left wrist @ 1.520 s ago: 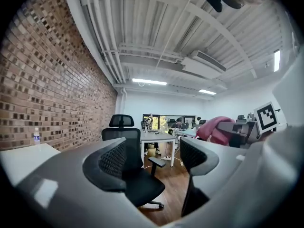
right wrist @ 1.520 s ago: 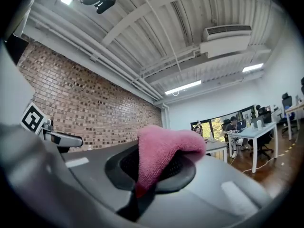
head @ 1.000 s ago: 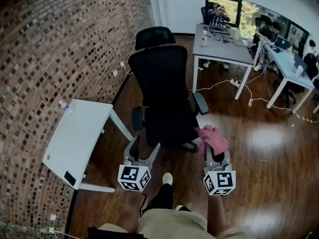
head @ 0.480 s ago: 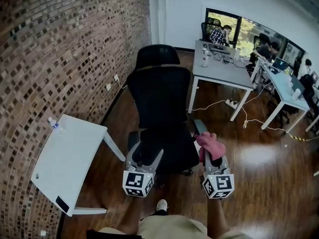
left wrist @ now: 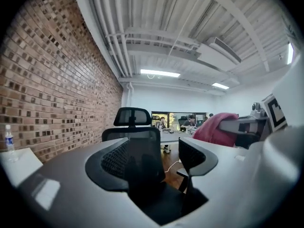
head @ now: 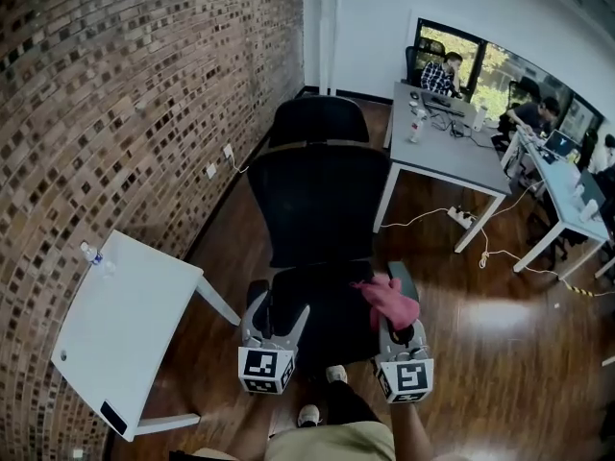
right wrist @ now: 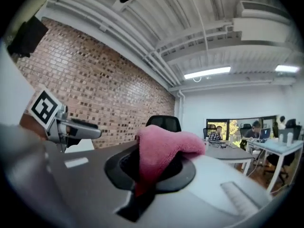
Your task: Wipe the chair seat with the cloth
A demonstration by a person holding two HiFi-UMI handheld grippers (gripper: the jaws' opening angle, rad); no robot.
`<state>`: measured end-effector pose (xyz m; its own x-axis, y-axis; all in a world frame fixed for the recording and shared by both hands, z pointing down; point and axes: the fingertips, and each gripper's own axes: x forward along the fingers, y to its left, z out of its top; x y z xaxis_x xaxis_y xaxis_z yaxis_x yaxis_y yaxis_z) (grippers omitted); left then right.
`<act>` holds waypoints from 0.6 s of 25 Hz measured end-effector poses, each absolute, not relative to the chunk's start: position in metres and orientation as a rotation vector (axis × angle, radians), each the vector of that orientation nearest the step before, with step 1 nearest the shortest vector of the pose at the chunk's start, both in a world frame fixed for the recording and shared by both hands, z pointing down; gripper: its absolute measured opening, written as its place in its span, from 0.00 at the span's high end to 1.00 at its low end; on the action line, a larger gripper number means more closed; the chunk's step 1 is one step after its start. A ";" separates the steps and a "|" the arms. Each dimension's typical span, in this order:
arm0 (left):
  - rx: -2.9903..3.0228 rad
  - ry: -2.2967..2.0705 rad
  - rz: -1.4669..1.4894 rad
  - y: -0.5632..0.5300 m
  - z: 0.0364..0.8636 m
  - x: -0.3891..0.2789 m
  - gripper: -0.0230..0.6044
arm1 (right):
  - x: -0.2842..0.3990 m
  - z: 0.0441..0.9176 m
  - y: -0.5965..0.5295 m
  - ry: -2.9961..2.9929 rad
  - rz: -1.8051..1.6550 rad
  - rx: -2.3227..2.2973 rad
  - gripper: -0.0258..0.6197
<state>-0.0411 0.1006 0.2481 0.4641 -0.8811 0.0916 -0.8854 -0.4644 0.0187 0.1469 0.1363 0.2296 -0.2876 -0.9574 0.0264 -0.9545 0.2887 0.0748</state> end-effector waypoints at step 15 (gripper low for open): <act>2.375 -1.695 0.297 -0.052 0.378 -0.042 0.46 | 0.156 0.466 -0.064 -2.423 0.678 1.444 0.92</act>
<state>-0.0423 -0.0525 0.3778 0.3189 -0.9049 0.2818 -0.9468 -0.3175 0.0521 0.1563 -0.0641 0.4661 -0.4829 -0.7638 0.4283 -0.8752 0.4041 -0.2661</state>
